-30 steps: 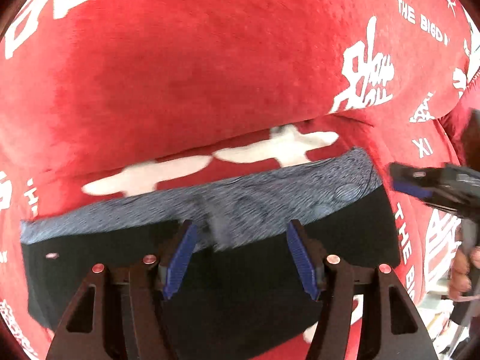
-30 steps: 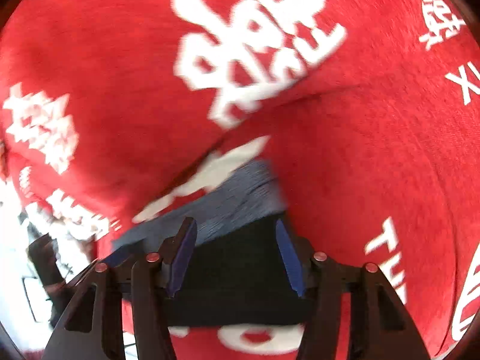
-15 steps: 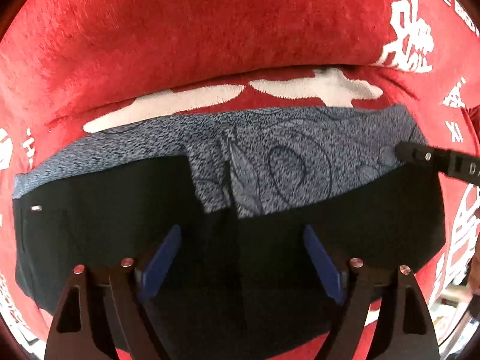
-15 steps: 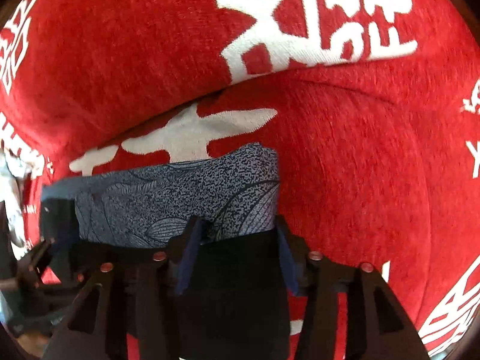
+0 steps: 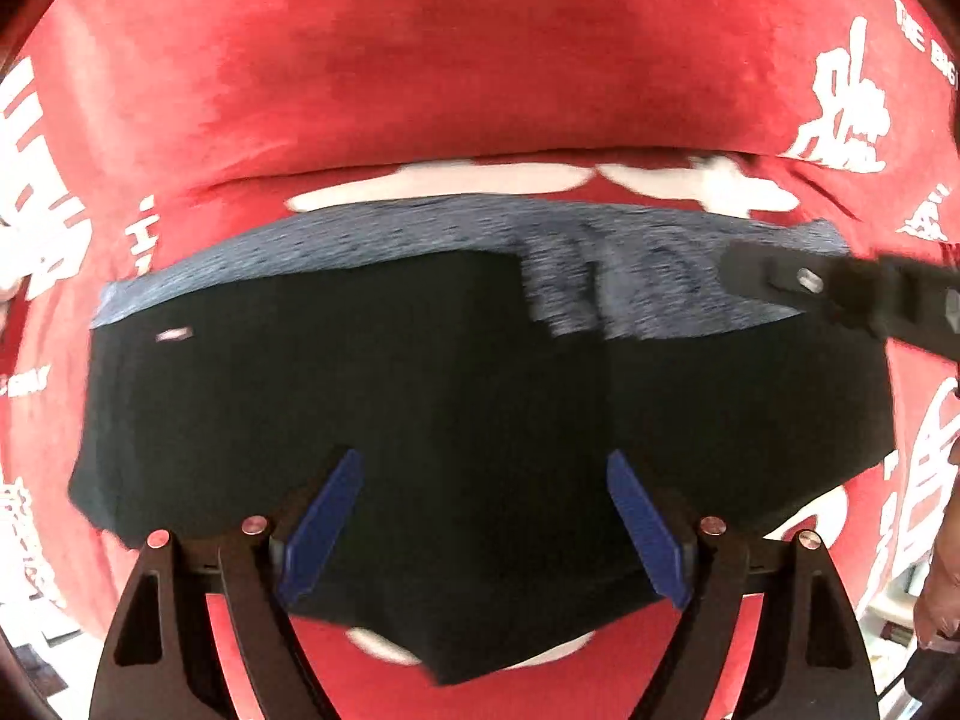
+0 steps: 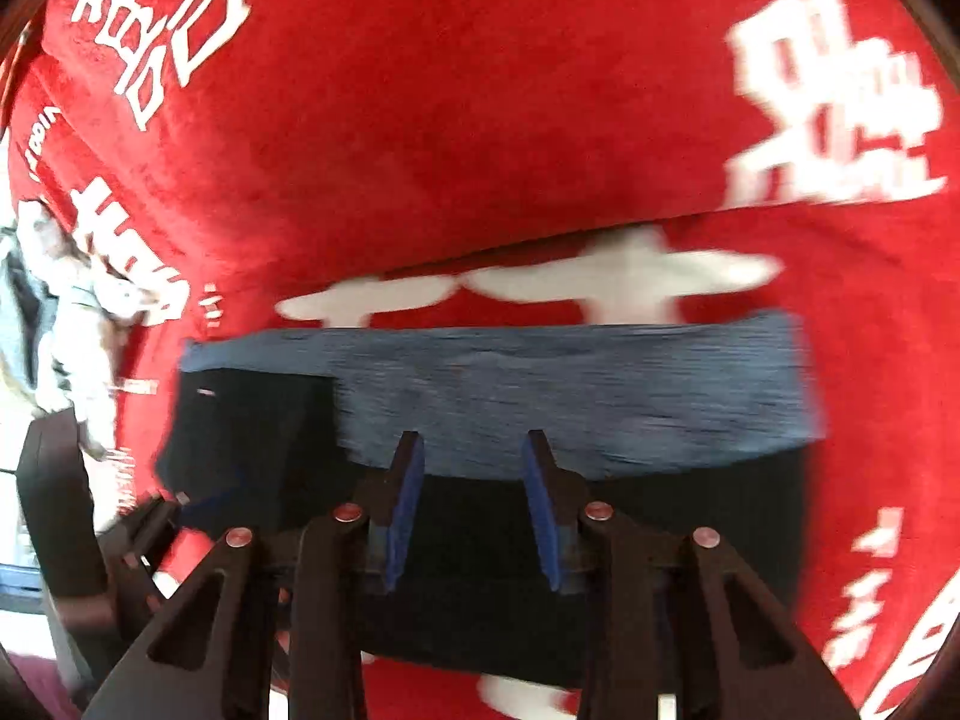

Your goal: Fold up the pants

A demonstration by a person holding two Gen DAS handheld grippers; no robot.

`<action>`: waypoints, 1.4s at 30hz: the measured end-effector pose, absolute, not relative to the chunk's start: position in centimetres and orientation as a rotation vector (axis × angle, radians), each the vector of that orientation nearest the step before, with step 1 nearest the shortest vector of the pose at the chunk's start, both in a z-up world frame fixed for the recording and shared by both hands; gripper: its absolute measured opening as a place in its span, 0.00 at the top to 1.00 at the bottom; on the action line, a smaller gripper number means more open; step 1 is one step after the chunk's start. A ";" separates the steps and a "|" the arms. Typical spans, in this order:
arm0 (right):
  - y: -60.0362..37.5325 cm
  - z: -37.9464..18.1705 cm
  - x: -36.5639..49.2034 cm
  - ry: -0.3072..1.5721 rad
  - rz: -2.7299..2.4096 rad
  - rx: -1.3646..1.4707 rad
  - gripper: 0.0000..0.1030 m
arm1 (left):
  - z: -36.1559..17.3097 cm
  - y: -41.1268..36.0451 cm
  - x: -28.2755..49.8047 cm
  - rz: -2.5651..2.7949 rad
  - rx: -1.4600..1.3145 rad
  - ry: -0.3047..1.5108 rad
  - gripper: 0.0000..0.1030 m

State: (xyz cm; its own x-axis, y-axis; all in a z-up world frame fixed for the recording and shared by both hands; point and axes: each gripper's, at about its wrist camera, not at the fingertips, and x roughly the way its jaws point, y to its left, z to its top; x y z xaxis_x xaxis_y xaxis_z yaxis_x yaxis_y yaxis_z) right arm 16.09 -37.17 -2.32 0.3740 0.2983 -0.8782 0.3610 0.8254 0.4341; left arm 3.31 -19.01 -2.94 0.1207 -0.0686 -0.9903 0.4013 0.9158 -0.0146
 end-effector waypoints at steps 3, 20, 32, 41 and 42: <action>-34.5 -3.2 18.3 1.252 -0.038 0.625 0.59 | -3.0 -16.7 3.3 -0.306 0.288 1.417 0.17; -31.7 -5.6 19.5 1.326 -0.038 0.677 0.90 | -4.2 -12.5 3.2 -0.249 0.184 1.439 0.17; -32.7 -2.2 15.0 1.295 -0.045 0.670 0.58 | -4.0 -13.0 3.1 -0.256 0.217 1.445 0.17; -34.5 -4.4 11.2 1.351 -0.140 0.739 0.47 | -3.9 -14.2 2.3 -0.275 0.262 1.446 0.17; -34.2 -4.3 11.1 1.347 -0.133 0.730 0.45 | -3.9 -14.3 2.2 -0.276 0.269 1.448 0.17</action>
